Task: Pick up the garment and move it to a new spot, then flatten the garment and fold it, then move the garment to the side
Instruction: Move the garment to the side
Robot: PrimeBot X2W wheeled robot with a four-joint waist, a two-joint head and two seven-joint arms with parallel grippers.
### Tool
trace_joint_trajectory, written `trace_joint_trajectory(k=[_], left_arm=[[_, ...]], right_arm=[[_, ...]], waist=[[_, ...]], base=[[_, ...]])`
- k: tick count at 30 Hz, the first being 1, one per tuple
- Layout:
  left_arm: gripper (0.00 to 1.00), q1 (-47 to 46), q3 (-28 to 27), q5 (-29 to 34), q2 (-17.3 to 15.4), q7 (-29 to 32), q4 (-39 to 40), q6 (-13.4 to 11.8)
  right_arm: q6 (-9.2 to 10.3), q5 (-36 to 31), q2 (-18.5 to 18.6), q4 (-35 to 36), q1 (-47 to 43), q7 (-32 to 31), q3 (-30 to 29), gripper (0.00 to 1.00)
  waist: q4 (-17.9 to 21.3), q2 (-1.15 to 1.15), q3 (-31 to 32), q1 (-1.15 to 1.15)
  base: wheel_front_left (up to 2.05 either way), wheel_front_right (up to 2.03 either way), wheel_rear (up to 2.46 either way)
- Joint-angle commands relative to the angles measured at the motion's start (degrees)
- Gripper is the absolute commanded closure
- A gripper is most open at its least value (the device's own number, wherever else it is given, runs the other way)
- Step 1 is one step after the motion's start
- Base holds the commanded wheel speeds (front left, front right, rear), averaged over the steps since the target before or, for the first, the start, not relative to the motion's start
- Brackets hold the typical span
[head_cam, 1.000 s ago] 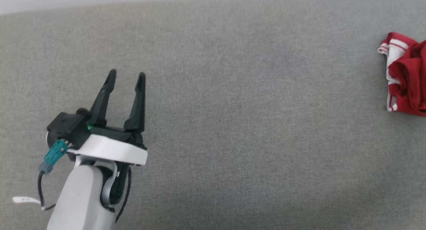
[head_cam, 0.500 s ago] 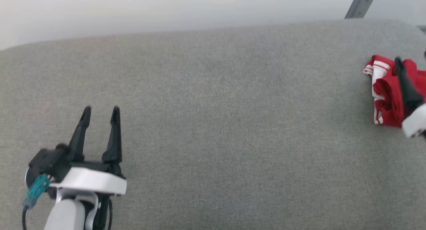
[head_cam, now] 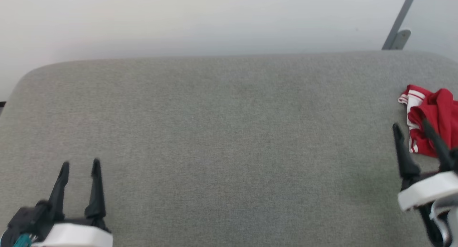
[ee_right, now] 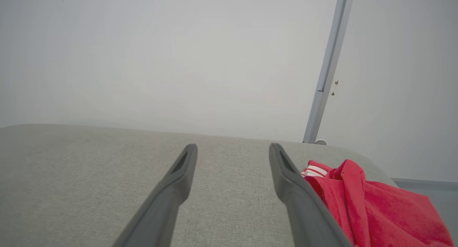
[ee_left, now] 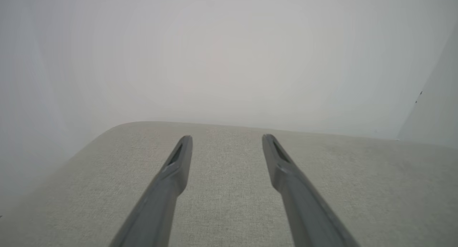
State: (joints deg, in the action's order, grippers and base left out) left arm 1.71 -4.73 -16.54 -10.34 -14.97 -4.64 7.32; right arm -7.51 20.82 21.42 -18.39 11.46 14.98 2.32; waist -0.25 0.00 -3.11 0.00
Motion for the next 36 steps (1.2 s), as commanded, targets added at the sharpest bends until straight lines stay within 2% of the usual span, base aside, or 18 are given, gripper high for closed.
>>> trace_joint_trajectory(k=[1,11,21,36], left_arm=[[0.00,1.2,-0.7,0.3,0.4,-0.3,0.5,0.2],[0.00,7.3,-5.1,0.8,1.2,-0.3,1.9,0.2],[0.00,9.3,-4.7,0.5,0.7,-0.3,1.4,0.2],[0.00,9.5,-3.2,0.1,0.5,-0.3,0.8,0.2]], right_arm=[[0.04,-0.4,-1.0,0.4,-1.5,0.2,-0.4,0.00],[0.03,-2.7,-6.3,3.8,-8.9,0.2,-4.6,0.00],[0.03,-4.0,-11.4,7.7,-13.9,0.2,-7.7,0.00],[0.03,-4.1,-13.3,9.3,-16.1,0.2,-8.1,0.00]], waist=[[-0.7,0.00,0.9,0.00],[-3.2,0.00,3.3,0.00],[-3.7,0.00,3.8,0.00],[-2.9,0.00,3.6,0.00]], base=[[0.00,0.00,0.00],[0.00,0.00,0.00],[0.00,0.00,0.00],[0.00,0.00,0.00]])
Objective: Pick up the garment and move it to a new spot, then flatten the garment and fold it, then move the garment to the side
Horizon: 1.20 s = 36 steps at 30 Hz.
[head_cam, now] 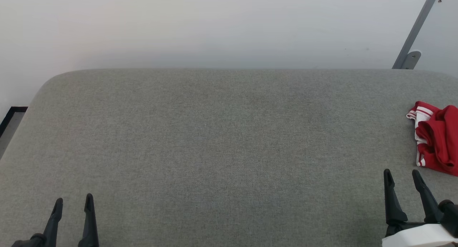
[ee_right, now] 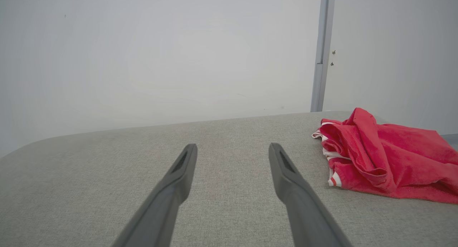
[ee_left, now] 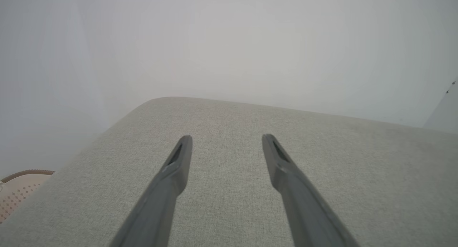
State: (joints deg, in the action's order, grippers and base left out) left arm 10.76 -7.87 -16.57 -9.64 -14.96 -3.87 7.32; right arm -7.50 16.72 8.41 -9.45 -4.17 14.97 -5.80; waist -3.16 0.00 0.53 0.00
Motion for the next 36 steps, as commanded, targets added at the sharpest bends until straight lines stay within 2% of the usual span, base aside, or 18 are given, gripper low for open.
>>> trace_joint_trajectory(k=[1,5,8,9,13,36], left_arm=[[0.00,0.5,0.0,0.1,-0.2,-0.3,0.2,0.2],[0.00,0.6,0.3,0.8,-0.3,-0.3,0.6,0.2],[0.00,0.4,-1.0,0.8,1.0,-0.3,2.0,0.2],[1.00,0.1,-1.1,0.5,1.1,0.0,2.1,0.0],[1.00,0.0,-0.6,-0.2,2.2,0.3,0.0,0.0],[1.00,-4.9,-0.1,-21.4,3.4,6.3,-2.7,0.0]], right_arm=[[0.02,0.0,-0.2,0.4,-0.5,0.2,0.0,0.00],[0.02,0.0,-0.1,0.2,-0.5,0.2,0.1,0.00],[0.02,0.0,-0.1,0.2,-0.2,0.2,0.3,0.00],[0.00,0.0,0.0,0.0,0.0,0.0,0.3,1.00],[0.00,0.5,-0.8,-1.9,-0.4,-0.3,0.3,1.00],[0.00,21.6,-2.1,-2.5,2.8,-6.2,0.0,1.00]], waist=[[0.0,0.00,0.0,0.00],[-0.1,0.00,0.0,0.00],[-0.2,0.00,-0.1,0.00],[-0.2,0.00,-0.1,0.00],[-0.1,0.00,-0.1,0.00],[0.4,0.00,-0.2,0.00]], base=[[0.00,0.00,0.00],[0.00,0.00,0.00],[0.00,0.00,0.00],[0.00,0.00,0.00],[0.00,0.00,0.00],[0.00,0.00,0.00]])
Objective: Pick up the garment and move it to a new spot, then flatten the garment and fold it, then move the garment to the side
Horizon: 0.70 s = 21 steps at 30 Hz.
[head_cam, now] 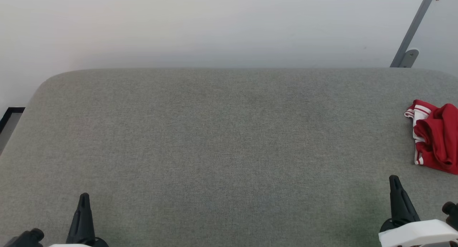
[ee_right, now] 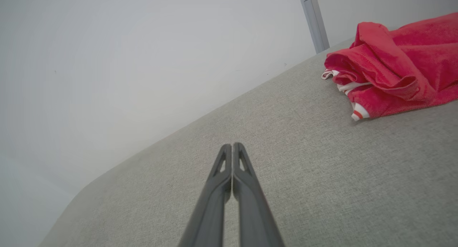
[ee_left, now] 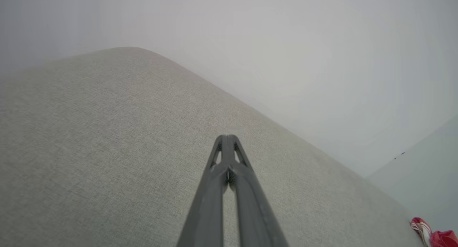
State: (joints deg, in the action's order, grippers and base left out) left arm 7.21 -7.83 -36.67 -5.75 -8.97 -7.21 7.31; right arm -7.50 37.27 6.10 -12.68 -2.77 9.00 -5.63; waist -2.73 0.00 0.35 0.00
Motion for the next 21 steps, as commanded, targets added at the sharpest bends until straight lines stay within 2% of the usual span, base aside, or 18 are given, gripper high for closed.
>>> trace_joint_trajectory(k=[1,21], left_arm=[[1.00,-1.6,-0.1,-2.1,-0.4,0.5,0.5,0.1],[1.00,-5.0,0.3,-17.1,0.5,4.7,-1.5,0.1]], right_arm=[[0.00,1.9,0.2,0.7,1.5,-0.5,-0.2,1.00],[0.01,16.8,-0.8,0.2,3.8,-4.7,-0.4,1.00]], waist=[[0.0,0.00,0.0,0.00],[0.6,0.00,-0.1,0.00]], base=[[0.00,0.00,0.00],[0.00,0.00,0.00]])
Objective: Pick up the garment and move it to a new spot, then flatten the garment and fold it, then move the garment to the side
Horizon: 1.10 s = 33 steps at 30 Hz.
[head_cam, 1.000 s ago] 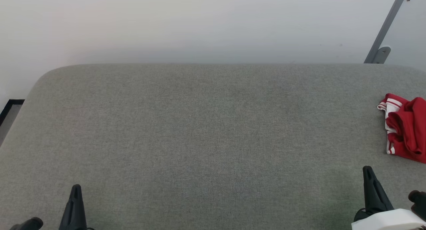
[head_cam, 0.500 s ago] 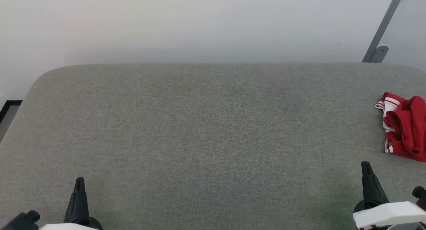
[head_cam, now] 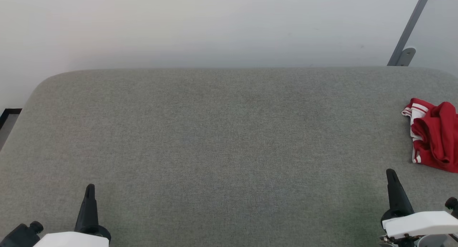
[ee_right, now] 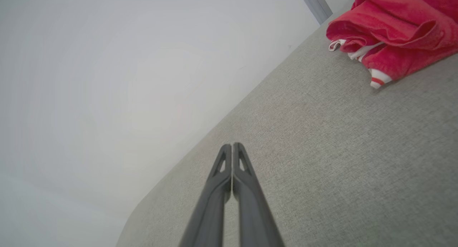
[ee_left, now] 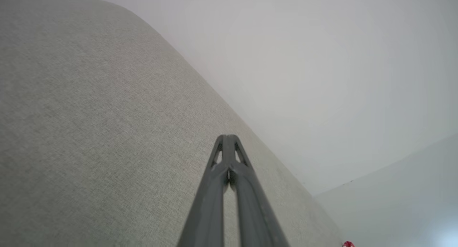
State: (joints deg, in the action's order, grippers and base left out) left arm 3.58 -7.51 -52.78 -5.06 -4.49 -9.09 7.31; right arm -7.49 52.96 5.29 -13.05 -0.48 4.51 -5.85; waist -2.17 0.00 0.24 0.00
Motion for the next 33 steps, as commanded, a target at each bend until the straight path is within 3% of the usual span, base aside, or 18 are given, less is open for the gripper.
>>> trace_joint_trajectory(k=[1,33], left_arm=[[1.00,-1.6,0.0,-1.6,-0.1,0.4,0.3,0.1],[1.00,-5.8,0.4,-20.0,0.9,5.6,-2.2,0.2]], right_arm=[[0.00,1.7,0.0,0.5,1.6,-0.4,-0.2,1.00],[-0.01,20.0,-1.2,-0.2,4.2,-5.7,-0.5,1.00]], waist=[[0.0,0.00,0.0,0.00],[0.9,0.00,-0.2,0.00]], base=[[0.00,0.00,0.00],[0.00,0.00,0.00]])
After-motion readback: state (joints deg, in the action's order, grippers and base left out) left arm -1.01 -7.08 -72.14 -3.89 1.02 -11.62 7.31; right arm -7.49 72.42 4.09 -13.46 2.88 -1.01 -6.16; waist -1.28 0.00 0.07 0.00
